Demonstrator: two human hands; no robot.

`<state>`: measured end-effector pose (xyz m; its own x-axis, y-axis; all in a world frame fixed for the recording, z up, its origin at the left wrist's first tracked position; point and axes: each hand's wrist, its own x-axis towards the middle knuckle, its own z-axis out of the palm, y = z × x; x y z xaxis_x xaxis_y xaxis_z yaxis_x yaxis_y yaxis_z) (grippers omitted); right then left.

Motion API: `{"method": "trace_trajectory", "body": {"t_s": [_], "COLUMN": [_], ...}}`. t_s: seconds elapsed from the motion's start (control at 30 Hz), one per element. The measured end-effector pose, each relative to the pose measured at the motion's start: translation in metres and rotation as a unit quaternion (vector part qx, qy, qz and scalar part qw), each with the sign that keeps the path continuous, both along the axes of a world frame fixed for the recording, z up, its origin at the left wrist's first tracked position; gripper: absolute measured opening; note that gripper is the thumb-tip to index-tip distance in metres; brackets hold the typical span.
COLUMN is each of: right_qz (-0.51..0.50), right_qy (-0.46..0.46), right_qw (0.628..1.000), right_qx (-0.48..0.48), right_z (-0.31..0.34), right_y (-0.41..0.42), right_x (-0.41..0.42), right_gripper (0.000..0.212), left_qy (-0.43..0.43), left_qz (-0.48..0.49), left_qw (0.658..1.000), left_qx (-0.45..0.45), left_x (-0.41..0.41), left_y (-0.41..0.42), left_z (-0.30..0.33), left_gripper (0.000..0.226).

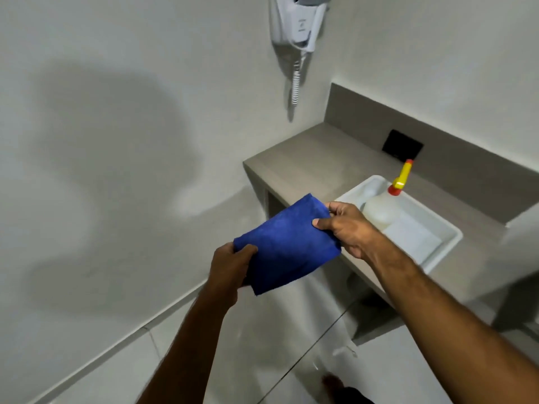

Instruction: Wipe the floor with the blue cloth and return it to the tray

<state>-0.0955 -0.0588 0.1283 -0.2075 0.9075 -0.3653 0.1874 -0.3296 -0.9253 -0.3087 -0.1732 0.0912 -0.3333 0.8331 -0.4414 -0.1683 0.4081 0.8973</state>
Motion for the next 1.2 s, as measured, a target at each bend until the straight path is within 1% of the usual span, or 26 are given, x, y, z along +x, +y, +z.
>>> {"method": "trace_trajectory", "body": {"t_s": [0.13,0.23,0.33,0.43,0.5,0.57,0.63,0.7,0.8,0.87,0.93,1.0,1.07,1.13,1.2], "right_qz": [-0.069,-0.089,-0.101,-0.098,-0.084,-0.061,-0.052,-0.043,-0.022,-0.004,0.026,0.051,0.067,0.083,0.109], "right_qy": [-0.045,-0.111,-0.187,-0.234,-0.272,-0.316,-0.33,-0.334,-0.348,-0.353,-0.391,-0.441,-0.472,-0.501,-0.546], "right_qw": [0.997,0.99,0.977,0.967,0.957,0.944,0.94,0.939,0.932,0.929,0.911,0.885,0.865,0.843,0.806], "right_qx": [-0.012,-0.006,0.007,0.02,0.052,0.075,0.071,0.067,0.096,0.114,0.127,0.14,0.159,0.179,0.201], "right_z": [-0.019,-0.033,-0.042,-0.056,-0.071,-0.088,-0.106,-0.12,-0.134,-0.143,-0.149,-0.151,-0.15,-0.144,-0.125], "right_y": [0.004,0.022,0.053,0.086,0.107,0.125,0.14,0.15,0.156,0.157,0.156,0.154,0.152,0.153,0.157], "right_x": [0.046,0.098,0.163,0.222,0.254,0.273,0.286,0.287,0.281,0.277,0.274,0.276,0.277,0.273,0.265], "right_gripper": [0.02,0.022,0.022,0.023,0.023,0.029,0.036,0.038,0.036,0.035,0.035,0.035,0.034,0.031,0.031], "left_qy": [-0.007,0.027,0.036,0.045,0.084,0.166,0.264,0.339,0.413,0.436,0.48,0.543,0.609,0.642,0.673], "left_qz": [-0.02,-0.04,-0.096,-0.117,-0.129,-0.155,-0.175,-0.187,-0.203,-0.217,-0.245,-0.26,-0.258,-0.254,-0.234], "left_qw": [0.998,0.994,0.989,0.986,0.982,0.969,0.944,0.916,0.875,0.854,0.819,0.78,0.74,0.717,0.7], "left_qx": [-0.062,-0.098,-0.11,-0.107,-0.108,-0.1,-0.096,-0.106,-0.151,-0.184,-0.197,-0.17,-0.126,-0.096,-0.05], "left_x": [0.043,0.089,0.149,0.211,0.248,0.277,0.3,0.315,0.327,0.33,0.33,0.328,0.325,0.313,0.292], "left_y": [0.018,0.04,0.07,0.103,0.127,0.145,0.159,0.169,0.179,0.185,0.188,0.188,0.187,0.186,0.185], "left_z": [-0.016,-0.029,-0.036,-0.042,-0.047,-0.055,-0.062,-0.065,-0.066,-0.069,-0.072,-0.074,-0.073,-0.07,-0.067], "left_gripper": [0.012,0.008,0.006,0.007,0.008,0.012,0.025,0.026,0.022,0.018,0.015,0.014,0.021,0.03,0.041]}}
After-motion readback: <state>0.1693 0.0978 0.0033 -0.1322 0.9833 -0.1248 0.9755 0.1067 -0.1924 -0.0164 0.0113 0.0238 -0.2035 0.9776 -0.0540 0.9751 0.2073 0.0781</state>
